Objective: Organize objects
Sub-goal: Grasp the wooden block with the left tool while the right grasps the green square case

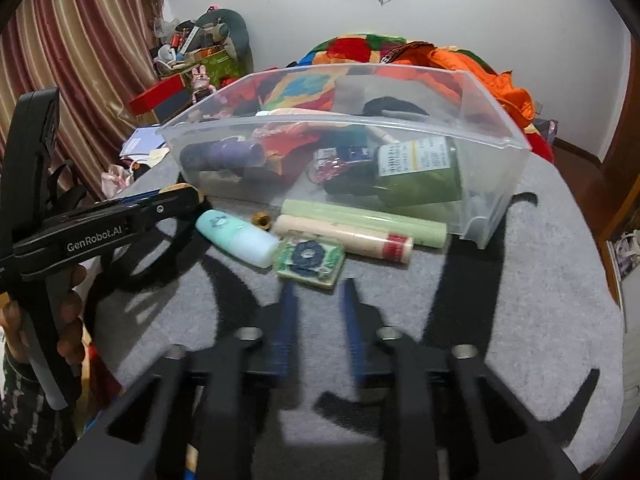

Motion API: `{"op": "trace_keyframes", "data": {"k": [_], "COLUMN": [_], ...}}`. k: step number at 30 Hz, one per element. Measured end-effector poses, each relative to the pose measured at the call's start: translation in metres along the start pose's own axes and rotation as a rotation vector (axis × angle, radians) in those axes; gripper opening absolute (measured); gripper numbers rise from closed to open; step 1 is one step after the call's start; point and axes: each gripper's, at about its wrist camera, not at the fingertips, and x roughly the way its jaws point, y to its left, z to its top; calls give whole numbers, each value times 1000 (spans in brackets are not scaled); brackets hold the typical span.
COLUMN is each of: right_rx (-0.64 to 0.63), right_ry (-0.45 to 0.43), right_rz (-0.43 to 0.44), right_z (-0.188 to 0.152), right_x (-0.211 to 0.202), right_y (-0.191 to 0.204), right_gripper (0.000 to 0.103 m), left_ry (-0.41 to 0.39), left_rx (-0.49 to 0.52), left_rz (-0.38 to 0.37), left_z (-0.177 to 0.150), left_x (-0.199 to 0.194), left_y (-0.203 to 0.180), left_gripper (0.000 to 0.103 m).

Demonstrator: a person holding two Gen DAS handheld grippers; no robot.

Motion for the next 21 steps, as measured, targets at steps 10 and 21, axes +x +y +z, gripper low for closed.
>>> {"op": "trace_keyframes", "data": {"k": [10,21], "right_rx": [-14,12], "right_ry": [-25,-39], "right_rz": [-82,-101], "right_z": [6,2], "right_x": [11,9], "right_y": [9,0], "right_gripper": [57,35], "left_ry": [-23,-34], "left_rx": [-7,-3], "left_rz": [-17,-25], "left_z": [2,5], "left_x": [-11,-17], "left_y": [-2,-5], "left_gripper": [40,40]}}
